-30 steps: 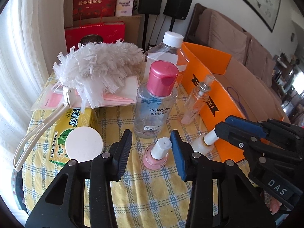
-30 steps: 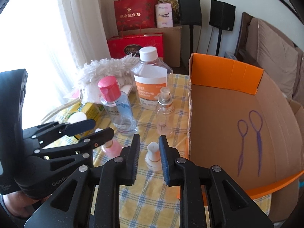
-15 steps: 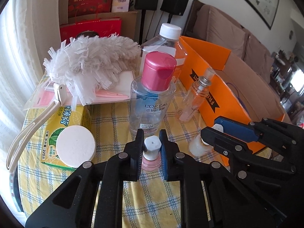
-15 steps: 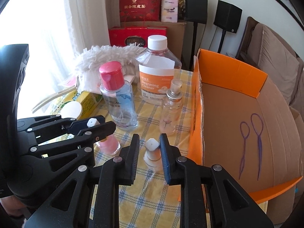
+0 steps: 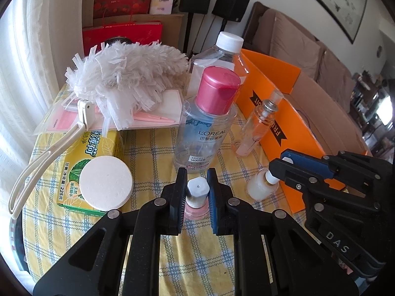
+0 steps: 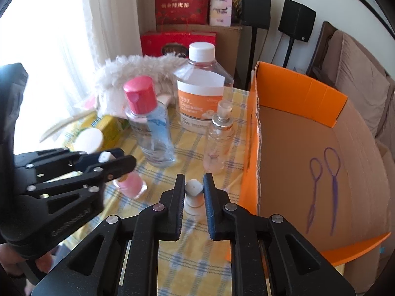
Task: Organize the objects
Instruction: 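Grasp the pink nail polish bottle by its white cap with the left gripper, then carry both nail polish bottles over the cardboard box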
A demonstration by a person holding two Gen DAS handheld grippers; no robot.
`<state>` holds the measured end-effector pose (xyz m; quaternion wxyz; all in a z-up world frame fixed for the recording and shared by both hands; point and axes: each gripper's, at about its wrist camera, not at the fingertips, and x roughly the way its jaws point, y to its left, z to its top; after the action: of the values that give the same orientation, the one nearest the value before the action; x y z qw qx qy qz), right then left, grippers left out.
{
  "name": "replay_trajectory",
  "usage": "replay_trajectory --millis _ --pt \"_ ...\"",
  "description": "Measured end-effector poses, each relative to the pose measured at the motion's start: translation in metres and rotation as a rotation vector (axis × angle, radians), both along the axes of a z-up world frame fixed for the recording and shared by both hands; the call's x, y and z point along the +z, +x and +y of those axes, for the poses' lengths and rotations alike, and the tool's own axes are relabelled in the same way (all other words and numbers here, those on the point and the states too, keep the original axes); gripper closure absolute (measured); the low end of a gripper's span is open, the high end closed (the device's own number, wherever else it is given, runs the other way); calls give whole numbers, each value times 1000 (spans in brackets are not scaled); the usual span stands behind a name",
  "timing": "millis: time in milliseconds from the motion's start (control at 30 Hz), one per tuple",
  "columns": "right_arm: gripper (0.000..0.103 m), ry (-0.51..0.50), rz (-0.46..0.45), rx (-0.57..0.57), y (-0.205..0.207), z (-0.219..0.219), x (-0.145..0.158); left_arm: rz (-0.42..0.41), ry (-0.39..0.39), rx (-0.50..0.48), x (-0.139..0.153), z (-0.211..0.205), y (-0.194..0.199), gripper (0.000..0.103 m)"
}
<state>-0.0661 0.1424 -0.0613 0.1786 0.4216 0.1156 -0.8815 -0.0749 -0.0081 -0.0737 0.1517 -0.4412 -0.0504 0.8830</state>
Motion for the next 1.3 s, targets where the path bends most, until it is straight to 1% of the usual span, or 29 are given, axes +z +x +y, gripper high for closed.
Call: replay_trajectory --millis 133,233,400,567,767,1033,1167,1300 --pt "89 55 12 18 2 -8 -3 -2 6 -5 0 1 0 88" --pt "89 48 16 20 3 -6 -3 -4 12 -6 0 1 1 88" --pt "89 -61 -4 19 5 8 8 1 23 -6 6 0 2 88" --pt "89 -100 9 13 6 17 26 5 49 -15 16 2 3 88" --pt "89 -141 31 16 9 31 52 24 66 -46 39 10 4 88" --pt "89 -158 87 -5 11 56 88 75 78 -101 85 35 2 88" --pt "89 -164 118 -35 13 74 100 102 86 -135 104 55 1 88" --pt "89 -163 129 -69 11 94 106 106 107 -170 112 74 -2 88"
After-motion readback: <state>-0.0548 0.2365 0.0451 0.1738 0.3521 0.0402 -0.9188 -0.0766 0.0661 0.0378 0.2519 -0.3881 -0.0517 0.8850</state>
